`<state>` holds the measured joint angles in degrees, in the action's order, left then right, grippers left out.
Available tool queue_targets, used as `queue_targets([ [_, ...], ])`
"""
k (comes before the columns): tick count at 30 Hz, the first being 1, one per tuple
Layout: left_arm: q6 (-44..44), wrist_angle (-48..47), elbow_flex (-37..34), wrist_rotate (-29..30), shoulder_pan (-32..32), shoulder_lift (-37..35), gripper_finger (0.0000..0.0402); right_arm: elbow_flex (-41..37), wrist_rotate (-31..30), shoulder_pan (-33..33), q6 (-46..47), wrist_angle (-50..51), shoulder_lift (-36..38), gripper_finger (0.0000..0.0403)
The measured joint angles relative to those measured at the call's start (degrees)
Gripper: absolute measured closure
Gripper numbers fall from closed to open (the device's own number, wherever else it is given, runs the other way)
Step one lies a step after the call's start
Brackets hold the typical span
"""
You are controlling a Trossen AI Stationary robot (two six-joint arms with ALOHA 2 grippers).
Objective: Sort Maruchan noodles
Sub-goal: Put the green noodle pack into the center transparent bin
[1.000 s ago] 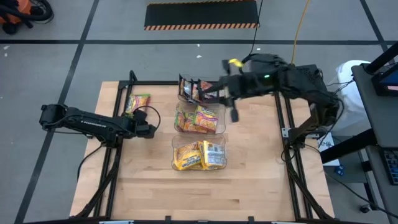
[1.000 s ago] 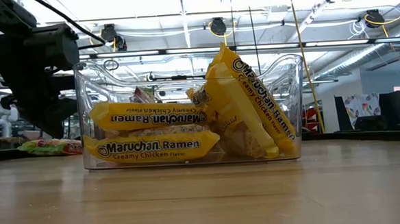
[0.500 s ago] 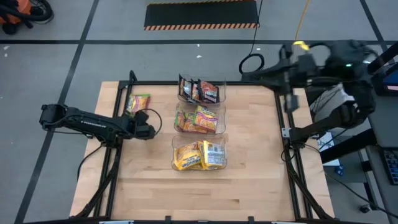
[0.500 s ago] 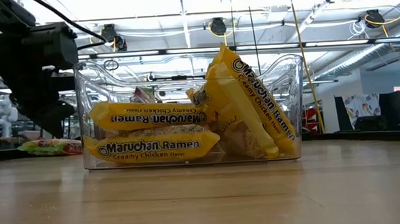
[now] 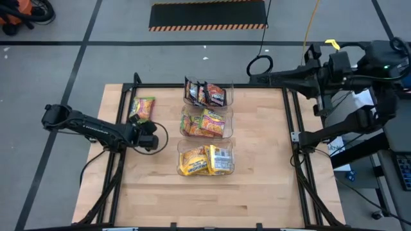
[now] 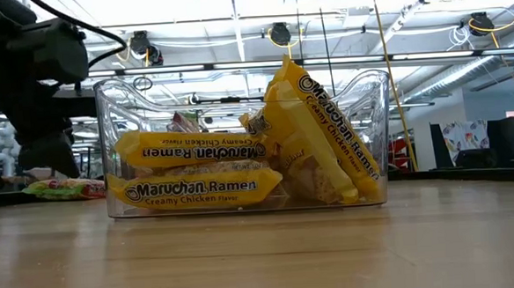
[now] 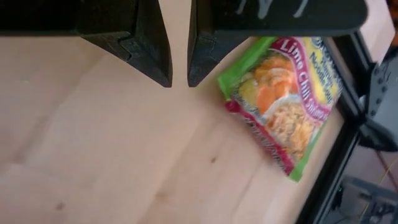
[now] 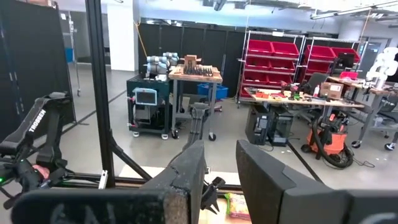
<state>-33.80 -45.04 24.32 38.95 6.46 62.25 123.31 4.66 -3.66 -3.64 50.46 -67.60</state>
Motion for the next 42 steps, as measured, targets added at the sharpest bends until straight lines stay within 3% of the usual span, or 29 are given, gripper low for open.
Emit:
queue_targets([
  [7, 0.4, -0.2, 0.0, -1.3, 3.4, 0.0, 0.0344, 0.0, 0.1, 0.0, 0.0, 0.1, 0.2, 0.0312],
  [17, -10.0, -1.0, -3.2, -0.3, 3.3, 0.0, 0.0344, 0.0, 0.1, 0.0, -0.1, 1.3, 0.2, 0.0312],
  [26, -10.2, 2.1, -4.2, 2.2, 3.2, 0.0, 0.0344, 0.0, 0.1, 0.0, -0.5, 0.7, 0.1, 0.0312],
  [42, -9.1, 4.4, -4.2, 0.3, -3.5, 5.0, 0.0344, 0.0, 0.1, 0.0, -3.3, 0.3, 0.1, 0.0312],
])
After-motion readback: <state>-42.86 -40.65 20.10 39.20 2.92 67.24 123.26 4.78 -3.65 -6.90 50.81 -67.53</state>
